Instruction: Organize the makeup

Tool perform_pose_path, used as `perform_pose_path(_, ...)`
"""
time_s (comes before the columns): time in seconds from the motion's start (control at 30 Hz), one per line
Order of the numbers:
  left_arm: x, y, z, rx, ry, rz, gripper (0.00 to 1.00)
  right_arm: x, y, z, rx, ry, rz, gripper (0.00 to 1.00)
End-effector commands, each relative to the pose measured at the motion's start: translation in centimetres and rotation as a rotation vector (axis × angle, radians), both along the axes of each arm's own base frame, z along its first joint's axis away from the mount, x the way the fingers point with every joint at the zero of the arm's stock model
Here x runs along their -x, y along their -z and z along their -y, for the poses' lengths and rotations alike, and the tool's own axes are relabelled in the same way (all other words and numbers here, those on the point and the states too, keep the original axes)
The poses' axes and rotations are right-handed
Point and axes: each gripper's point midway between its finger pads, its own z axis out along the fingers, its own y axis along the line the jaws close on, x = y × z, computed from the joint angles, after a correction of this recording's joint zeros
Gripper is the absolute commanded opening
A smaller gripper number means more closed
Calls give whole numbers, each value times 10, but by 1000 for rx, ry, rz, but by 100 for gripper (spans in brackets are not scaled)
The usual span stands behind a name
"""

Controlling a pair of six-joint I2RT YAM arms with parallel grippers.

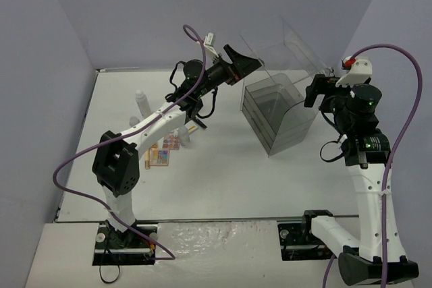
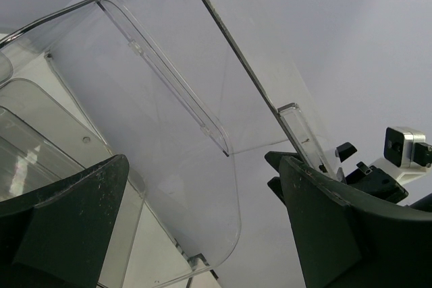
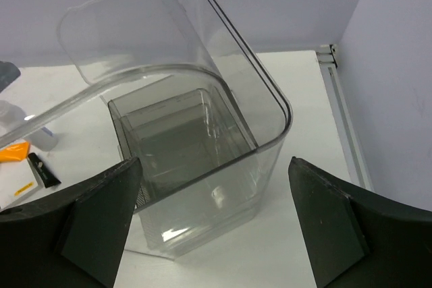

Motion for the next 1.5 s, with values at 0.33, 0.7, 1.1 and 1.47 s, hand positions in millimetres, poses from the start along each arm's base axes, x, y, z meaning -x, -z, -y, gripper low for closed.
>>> perform_pose_path(0.33,24,-73,-9,110,29,152,92,-39,-41,7,16,-70,207,80)
perform_pose_path(0.7,22,-68,-7,102,33,126,92,-21,-54,-6,31,-152,289,73)
perform_pose_path(1.1,20,-68,-4,84,39,112,92,-2,-76,-22,37,-212,352,93)
perform_pose_path(1.47,19,-65,-3,68,37,102,92,4,-88,-39,35,-281,385,100)
